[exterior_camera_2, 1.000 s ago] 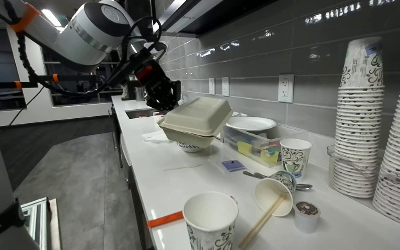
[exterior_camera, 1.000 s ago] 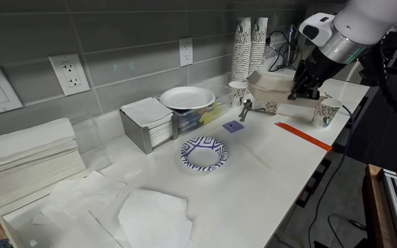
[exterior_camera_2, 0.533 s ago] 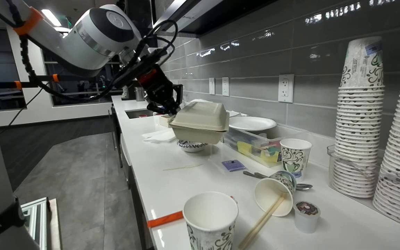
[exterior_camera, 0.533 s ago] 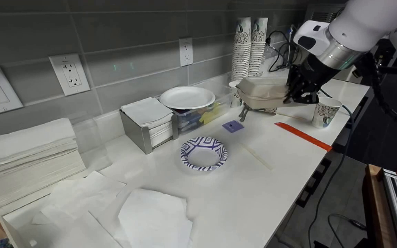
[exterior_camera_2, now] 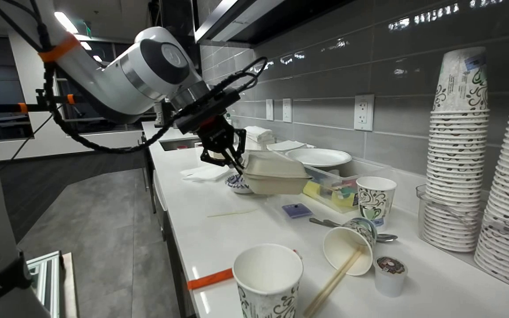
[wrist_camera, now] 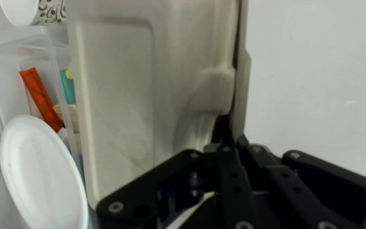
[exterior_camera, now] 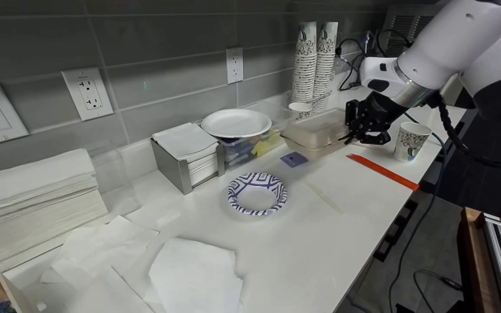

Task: Move the carton box to the left

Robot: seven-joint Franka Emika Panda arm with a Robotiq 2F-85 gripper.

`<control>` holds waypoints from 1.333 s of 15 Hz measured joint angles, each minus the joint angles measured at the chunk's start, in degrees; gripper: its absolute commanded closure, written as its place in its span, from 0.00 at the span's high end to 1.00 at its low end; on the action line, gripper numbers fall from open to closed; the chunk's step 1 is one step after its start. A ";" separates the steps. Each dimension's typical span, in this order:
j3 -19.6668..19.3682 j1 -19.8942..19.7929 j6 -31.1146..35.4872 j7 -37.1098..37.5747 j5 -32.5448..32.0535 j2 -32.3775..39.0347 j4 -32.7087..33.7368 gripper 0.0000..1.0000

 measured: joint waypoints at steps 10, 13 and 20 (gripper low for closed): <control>-9.24 2.78 7.25 -13.08 -5.11 12.20 -0.14 0.01; -11.42 4.84 7.31 -17.10 -1.96 14.41 -0.09 0.01; -17.42 14.25 -0.25 -35.88 20.38 12.85 1.26 0.01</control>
